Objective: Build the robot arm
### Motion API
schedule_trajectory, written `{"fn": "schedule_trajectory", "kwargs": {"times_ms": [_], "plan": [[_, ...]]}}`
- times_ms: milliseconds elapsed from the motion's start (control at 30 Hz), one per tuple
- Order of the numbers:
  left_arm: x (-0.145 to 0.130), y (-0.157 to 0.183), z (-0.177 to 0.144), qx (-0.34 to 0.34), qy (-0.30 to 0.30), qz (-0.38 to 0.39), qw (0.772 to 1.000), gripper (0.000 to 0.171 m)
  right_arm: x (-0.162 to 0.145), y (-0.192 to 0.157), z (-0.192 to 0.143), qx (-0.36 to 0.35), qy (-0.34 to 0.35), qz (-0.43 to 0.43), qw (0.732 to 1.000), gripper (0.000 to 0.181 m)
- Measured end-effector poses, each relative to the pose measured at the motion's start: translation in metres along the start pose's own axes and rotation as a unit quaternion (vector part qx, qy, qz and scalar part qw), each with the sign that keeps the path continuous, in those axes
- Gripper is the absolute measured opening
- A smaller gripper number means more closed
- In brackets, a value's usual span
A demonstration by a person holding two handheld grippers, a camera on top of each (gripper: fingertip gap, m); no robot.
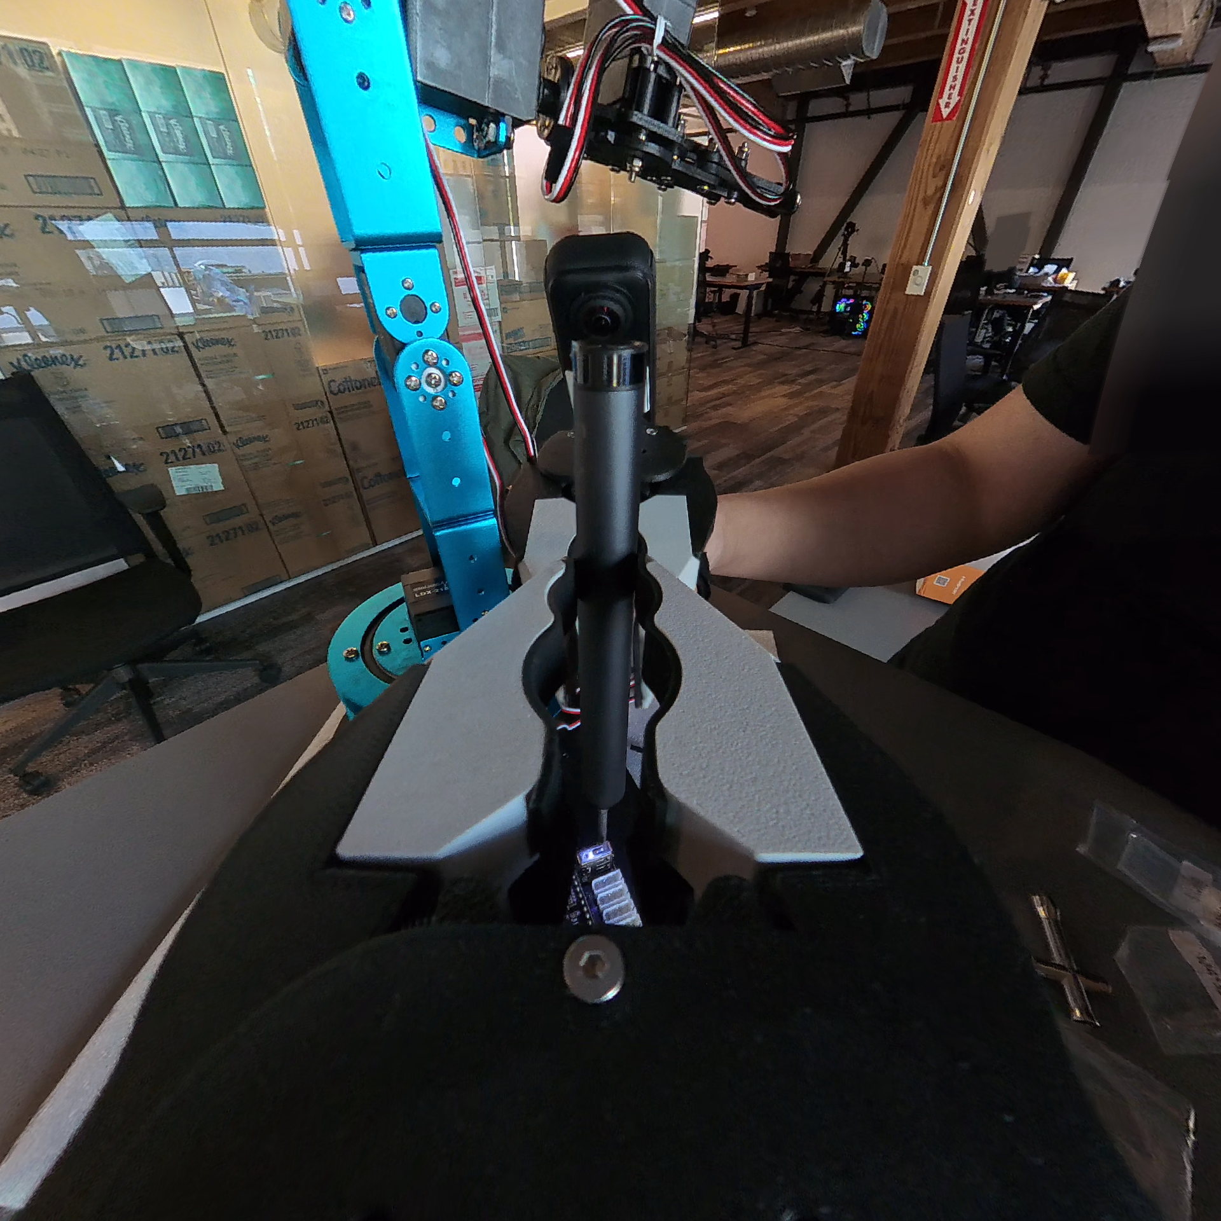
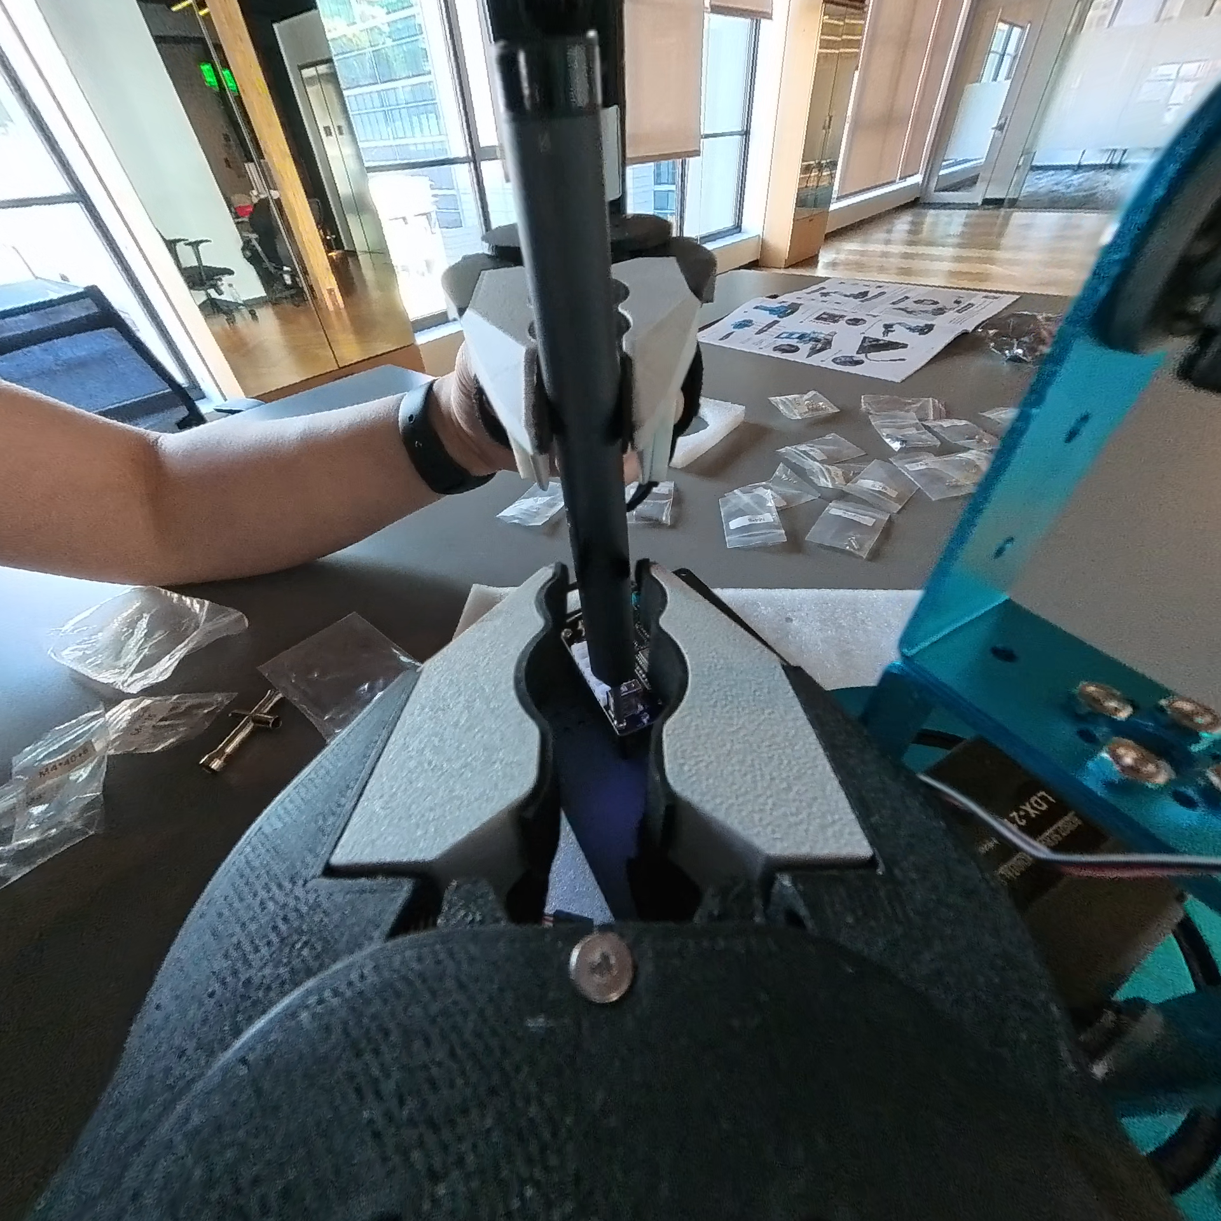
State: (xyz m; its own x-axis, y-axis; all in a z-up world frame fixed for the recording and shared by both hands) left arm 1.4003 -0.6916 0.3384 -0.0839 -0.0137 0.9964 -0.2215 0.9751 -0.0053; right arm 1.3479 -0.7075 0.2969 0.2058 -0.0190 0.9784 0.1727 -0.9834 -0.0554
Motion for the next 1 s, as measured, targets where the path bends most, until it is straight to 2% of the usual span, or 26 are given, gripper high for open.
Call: {"fn": "schedule_trajectory", "kwargs": {"times_ms": [167,400,500,733,767,833,1000], "plan": [[0.0,-0.001,0.0,0.006,-0.001,0.002,1.0,0.015,0.001,0.0,0.001,-0.009,0.001,0.001,1.0,0.02],[0.0,-0.001,0.0,0.009,-0.002,0.003,1.0,0.015,-0.001,-0.001,0.007,-0.044,-0.034,-0.031,0.998,0.016],[0.0,-0.001,-0.001,0.008,-0.002,0.002,1.0,0.015,-0.004,-0.004,0.007,-0.047,-0.049,-0.018,0.998,0.027],[0.0,-0.001,-0.004,0.007,-0.002,0.002,1.0,0.015,-0.032,-0.014,0.01,-0.131,-0.163,-0.073,0.975,0.026],[0.0,-0.001,-0.003,0.008,-0.003,0.003,1.0,0.015,-0.039,-0.013,0.01,-0.149,-0.186,-0.072,0.969,0.019],[0.0,-0.001,-0.003,0.009,-0.004,0.005,1.0,0.015,-0.052,-0.015,0.011,-0.163,-0.22,-0.073,0.959,0.017],[0.001,-0.001,-0.002,0.012,-0.007,0.005,1.0,0.015,-0.065,-0.014,0.014,-0.192,-0.24,-0.063,0.95,0.012]]}}
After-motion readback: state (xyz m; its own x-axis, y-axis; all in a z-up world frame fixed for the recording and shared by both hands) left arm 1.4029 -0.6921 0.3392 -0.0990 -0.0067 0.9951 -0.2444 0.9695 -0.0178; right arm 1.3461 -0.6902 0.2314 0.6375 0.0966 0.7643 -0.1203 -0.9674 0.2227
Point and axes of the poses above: each gripper's, where its closed fingertips meet, z out along the fingers, x out of its top, y = z × x across the jaws, the point moved 4 cm from there along -z, back along the fingers, and after that the axes turned 2 degrees about -y, right-handed, at the moved point
